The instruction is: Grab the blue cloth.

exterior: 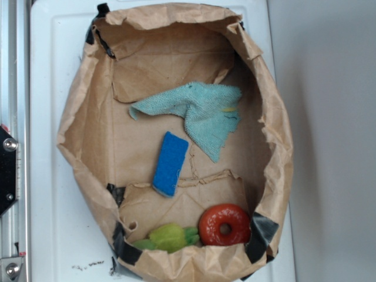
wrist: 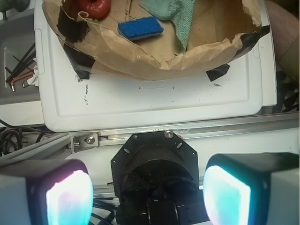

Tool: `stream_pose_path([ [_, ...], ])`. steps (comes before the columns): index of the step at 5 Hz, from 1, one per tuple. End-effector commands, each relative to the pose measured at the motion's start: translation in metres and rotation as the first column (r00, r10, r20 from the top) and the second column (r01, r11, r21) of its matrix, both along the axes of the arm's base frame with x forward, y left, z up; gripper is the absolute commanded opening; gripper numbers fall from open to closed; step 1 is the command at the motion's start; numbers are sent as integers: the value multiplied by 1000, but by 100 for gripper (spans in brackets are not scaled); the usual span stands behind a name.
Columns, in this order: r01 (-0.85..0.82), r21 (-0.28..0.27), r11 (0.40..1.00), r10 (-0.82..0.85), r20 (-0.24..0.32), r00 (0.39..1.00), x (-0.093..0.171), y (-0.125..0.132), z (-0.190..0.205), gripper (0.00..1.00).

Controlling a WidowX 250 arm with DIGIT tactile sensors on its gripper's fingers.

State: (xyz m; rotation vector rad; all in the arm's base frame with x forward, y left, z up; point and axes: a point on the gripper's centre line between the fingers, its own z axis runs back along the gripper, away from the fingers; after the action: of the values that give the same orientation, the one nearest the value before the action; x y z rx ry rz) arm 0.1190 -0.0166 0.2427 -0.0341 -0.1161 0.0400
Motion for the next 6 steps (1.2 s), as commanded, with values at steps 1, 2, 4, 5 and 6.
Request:
stream_pose_path([
  [1,0,0,1000,0,0,1000,0,0,0,100],
  [2,-75,-3,997,75,12,997,50,12,-13,100],
  [4,-117,100,988,106,110,988,125,35,-61,100],
  [5,-89,94,992,70,189,979,147,49,-80,100],
  [6,-40,100,994,21,185,983,170,52,-104,100],
])
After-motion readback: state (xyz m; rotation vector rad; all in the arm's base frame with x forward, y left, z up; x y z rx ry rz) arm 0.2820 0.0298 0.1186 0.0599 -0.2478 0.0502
